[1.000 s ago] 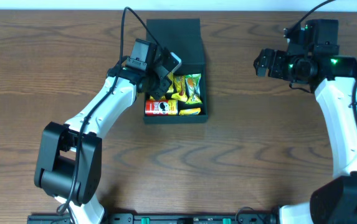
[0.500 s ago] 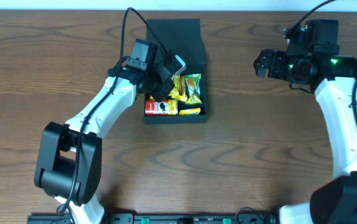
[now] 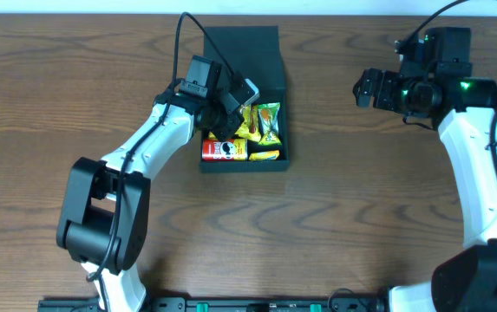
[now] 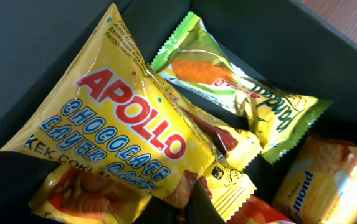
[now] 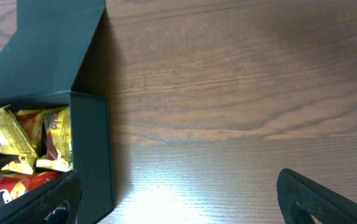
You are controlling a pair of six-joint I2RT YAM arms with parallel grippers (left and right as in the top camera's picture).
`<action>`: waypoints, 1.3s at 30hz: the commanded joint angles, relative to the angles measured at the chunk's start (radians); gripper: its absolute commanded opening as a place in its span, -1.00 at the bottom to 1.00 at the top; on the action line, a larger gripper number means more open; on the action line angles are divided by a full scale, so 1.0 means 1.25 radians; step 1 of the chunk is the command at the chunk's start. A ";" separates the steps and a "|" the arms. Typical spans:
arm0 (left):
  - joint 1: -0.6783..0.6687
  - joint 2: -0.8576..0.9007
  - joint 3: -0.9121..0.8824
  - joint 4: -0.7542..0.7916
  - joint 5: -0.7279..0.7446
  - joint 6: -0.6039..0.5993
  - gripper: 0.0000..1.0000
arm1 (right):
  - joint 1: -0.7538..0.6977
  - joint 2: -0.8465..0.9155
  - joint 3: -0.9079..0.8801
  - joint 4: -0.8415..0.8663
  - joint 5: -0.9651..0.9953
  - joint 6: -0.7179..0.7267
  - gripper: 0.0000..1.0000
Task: Pack container
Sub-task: 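Lower the packet into the box, release, and press it down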
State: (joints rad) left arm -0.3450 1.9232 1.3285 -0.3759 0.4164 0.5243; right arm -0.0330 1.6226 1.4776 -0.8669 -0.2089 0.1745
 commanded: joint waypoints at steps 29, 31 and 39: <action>0.032 0.064 0.023 0.000 0.103 -0.087 -0.88 | 0.007 -0.001 -0.001 -0.001 0.003 -0.007 0.99; 0.038 0.064 0.023 -0.016 0.108 -0.092 -0.88 | 0.007 -0.001 -0.001 -0.001 0.003 -0.006 0.99; 0.066 0.064 0.023 -0.037 0.108 -0.117 -0.88 | 0.007 -0.001 -0.001 -0.007 0.002 -0.006 0.99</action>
State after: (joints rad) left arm -0.2756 1.9938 1.3323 -0.4160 0.5392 0.3927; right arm -0.0330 1.6226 1.4776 -0.8722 -0.2089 0.1745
